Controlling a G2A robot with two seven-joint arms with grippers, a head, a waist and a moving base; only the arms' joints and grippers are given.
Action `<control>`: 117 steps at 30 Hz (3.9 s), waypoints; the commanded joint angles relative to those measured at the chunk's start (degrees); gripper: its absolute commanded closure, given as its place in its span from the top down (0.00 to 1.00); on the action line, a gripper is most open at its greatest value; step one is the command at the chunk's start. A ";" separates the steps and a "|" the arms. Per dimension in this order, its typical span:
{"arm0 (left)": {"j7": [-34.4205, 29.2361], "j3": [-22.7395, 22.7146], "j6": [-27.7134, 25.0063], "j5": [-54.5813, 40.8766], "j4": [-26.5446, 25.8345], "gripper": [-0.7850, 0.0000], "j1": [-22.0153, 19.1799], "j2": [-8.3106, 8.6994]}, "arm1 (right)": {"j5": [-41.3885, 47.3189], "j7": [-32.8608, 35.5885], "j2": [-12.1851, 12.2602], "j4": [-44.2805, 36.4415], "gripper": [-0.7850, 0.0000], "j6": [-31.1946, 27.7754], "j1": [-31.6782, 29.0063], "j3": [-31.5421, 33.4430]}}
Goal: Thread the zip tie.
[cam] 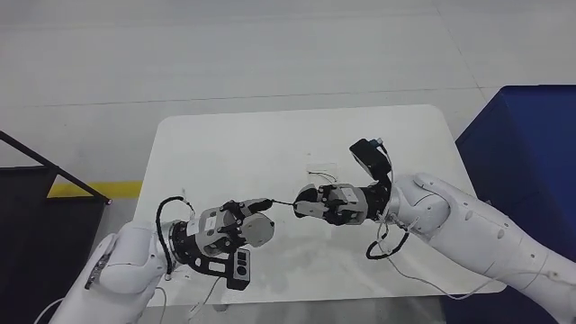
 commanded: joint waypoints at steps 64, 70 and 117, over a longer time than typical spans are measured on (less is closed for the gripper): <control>-7.59 -3.51 -6.80 30.41 5.14 1.00 -1.92 -0.68 | 3.94 6.47 -4.80 -32.25 0.00 0.00 -2.27 32.55; -7.59 -3.51 -6.80 30.41 5.14 1.00 -1.92 -0.68 | 35.06 15.11 -5.39 -30.81 0.00 3.81 -1.05 20.91; -7.59 -3.51 -6.80 30.41 5.14 1.00 -1.92 -0.68 | 17.44 27.45 -12.66 -30.94 0.00 0.00 -5.96 39.38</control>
